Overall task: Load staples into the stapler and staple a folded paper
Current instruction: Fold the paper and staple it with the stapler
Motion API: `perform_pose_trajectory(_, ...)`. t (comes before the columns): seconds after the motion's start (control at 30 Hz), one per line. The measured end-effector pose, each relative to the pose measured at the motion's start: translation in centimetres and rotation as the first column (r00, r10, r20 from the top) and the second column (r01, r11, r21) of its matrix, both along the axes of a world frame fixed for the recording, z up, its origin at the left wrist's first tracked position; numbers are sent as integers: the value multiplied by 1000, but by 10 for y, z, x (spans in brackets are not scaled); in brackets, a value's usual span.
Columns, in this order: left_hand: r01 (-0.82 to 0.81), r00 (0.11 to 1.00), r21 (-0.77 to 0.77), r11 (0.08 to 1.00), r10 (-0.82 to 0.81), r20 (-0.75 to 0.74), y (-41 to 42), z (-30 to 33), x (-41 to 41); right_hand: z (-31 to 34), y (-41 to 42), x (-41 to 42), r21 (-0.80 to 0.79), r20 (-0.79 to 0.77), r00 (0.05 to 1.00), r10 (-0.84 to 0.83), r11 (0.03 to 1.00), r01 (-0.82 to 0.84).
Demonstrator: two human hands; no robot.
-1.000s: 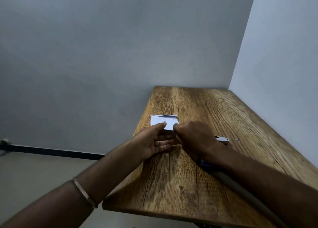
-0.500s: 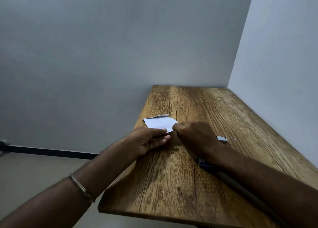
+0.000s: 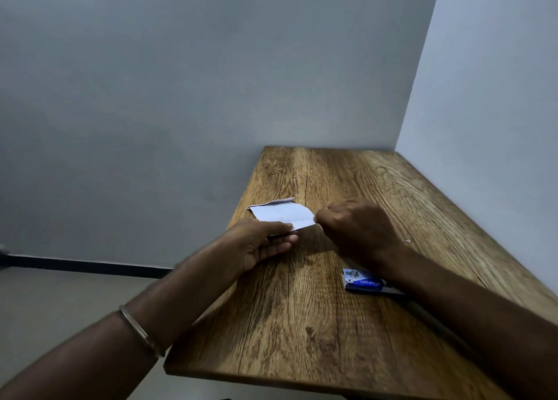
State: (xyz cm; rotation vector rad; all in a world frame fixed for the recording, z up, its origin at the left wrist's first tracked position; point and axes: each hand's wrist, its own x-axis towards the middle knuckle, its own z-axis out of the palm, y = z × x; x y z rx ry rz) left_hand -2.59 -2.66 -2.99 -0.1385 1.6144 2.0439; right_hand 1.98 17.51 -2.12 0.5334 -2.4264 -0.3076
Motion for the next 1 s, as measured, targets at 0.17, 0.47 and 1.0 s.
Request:
perform_pose_trajectory(0.17, 17, 1000, -4, 1000, -17, -2, 0, 1, 2, -4, 3, -6, 55, -60, 997, 47, 998, -43)
perform_pose_trajectory(0.47, 52, 998, 23, 998, -52, 19, -4, 4, 4, -5, 1, -14, 64, -31, 999, 12, 998, -10)
perform_pose_trajectory(1.0, -19, 997, 70, 997, 24, -72, -3, 1, 9, 15, 7, -14, -865, 477, 785, 397, 372, 338)
